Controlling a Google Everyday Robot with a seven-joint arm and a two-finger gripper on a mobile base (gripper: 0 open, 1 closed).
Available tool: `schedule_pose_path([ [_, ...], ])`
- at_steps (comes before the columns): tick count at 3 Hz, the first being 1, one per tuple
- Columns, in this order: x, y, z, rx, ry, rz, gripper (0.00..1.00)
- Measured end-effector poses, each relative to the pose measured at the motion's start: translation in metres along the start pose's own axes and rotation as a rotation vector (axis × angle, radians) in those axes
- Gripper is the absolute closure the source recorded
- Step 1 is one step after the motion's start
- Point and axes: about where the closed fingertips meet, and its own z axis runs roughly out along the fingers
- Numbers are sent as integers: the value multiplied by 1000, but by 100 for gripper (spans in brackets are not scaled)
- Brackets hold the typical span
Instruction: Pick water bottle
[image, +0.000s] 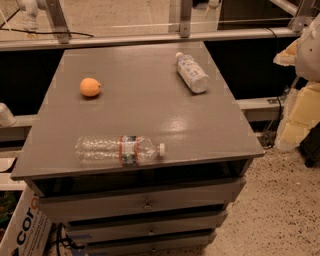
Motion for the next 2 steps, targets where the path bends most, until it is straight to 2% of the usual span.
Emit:
schedule_pose_path([
  [1, 0, 0, 0, 0, 0, 0, 0],
  [2, -9, 9, 5, -5, -47, -34, 0],
])
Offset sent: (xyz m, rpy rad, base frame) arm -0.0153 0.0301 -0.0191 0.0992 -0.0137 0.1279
